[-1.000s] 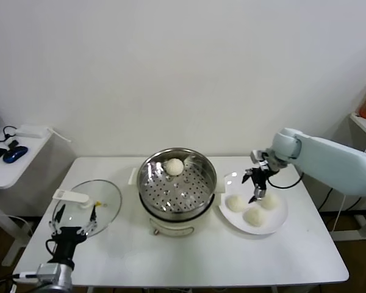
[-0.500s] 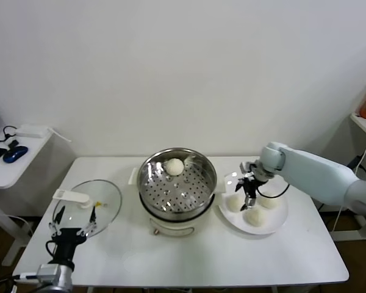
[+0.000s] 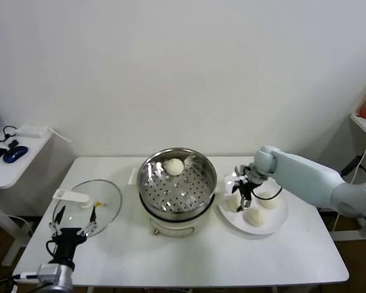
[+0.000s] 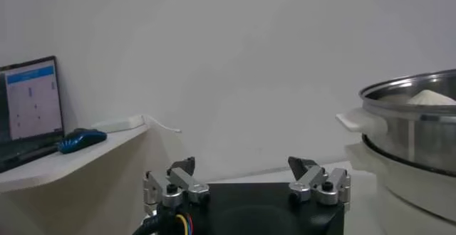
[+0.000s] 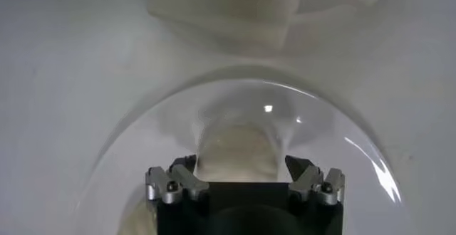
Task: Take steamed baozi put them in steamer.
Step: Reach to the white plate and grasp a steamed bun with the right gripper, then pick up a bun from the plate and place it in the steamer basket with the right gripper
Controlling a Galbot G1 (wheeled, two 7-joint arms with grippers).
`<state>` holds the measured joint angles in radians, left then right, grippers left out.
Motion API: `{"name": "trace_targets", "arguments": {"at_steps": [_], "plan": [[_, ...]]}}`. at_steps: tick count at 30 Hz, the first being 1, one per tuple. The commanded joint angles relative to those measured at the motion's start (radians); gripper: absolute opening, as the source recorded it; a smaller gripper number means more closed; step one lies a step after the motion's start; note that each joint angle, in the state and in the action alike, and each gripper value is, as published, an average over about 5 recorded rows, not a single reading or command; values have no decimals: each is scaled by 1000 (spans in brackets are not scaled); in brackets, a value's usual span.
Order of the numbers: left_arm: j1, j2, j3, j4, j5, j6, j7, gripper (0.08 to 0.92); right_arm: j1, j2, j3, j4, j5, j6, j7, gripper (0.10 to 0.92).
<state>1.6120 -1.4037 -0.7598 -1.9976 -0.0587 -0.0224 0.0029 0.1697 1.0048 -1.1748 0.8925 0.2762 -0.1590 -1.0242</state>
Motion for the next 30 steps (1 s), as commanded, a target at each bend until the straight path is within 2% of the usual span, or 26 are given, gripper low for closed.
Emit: {"name": "trace_targets", "arguments": {"at_steps": [1,13,19,25,30], "plan": [[-1,1,1,1,2,1,0,823,-10,11,6,-18,-12,3,-6,793],[-1,0,2,0,6,1,0,823,1,7,11,-14,-7,9,-22,693],[0,1,0,-5,6,2,0,823,37,-11,-3,10,22,8,-28,674],[-2,3,-1,-7,6,4,-1,823,150,-55,-68,90,108,1,-27,678],[-5,3,-1,-15,6,8,-1,823,322,-93,-176,175,275,-24,-14,679]]}}
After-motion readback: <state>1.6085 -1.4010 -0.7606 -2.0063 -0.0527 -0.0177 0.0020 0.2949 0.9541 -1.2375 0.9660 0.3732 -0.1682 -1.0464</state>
